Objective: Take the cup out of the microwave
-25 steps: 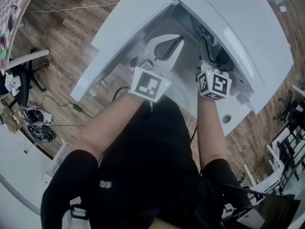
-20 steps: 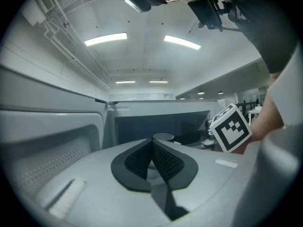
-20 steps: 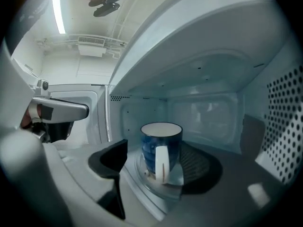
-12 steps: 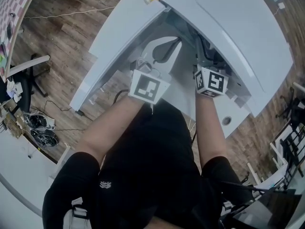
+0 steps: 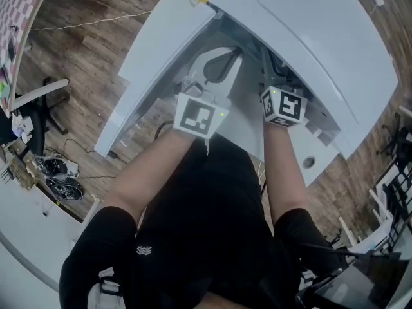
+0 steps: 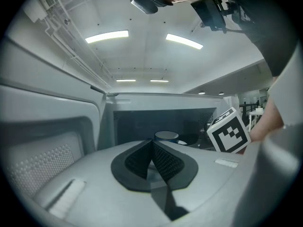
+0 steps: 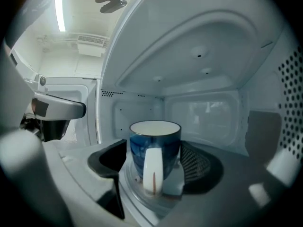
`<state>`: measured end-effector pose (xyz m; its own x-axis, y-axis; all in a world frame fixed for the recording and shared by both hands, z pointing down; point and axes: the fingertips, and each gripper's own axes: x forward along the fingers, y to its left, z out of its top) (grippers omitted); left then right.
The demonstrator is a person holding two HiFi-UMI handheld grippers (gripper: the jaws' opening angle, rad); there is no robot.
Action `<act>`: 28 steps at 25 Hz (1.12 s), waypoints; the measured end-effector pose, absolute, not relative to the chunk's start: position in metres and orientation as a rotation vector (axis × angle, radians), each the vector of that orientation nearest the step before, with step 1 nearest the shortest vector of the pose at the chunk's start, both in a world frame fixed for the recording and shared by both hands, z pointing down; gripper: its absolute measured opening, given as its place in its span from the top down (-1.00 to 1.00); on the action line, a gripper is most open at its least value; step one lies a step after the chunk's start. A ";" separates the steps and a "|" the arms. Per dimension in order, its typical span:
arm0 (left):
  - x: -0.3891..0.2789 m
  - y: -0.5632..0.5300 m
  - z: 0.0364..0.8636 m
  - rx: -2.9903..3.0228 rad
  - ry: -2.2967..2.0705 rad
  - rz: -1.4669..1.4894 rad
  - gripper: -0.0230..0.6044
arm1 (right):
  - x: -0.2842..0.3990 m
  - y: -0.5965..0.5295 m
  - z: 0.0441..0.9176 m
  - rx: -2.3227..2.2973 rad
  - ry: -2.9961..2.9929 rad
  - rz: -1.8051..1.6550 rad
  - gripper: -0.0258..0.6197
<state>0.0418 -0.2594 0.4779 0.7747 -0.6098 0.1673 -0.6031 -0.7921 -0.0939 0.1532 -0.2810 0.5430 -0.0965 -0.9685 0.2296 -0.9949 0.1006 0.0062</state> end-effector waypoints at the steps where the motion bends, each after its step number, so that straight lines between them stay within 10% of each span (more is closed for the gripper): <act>1: 0.042 -0.260 0.479 -2.929 1.002 -0.295 0.92 | 0.153 -0.282 0.544 1.984 -2.191 0.220 -0.14; 28: -0.006 -0.233 0.501 -2.964 1.058 -0.366 0.92 | 0.152 -0.305 0.543 2.006 -2.184 0.220 -0.26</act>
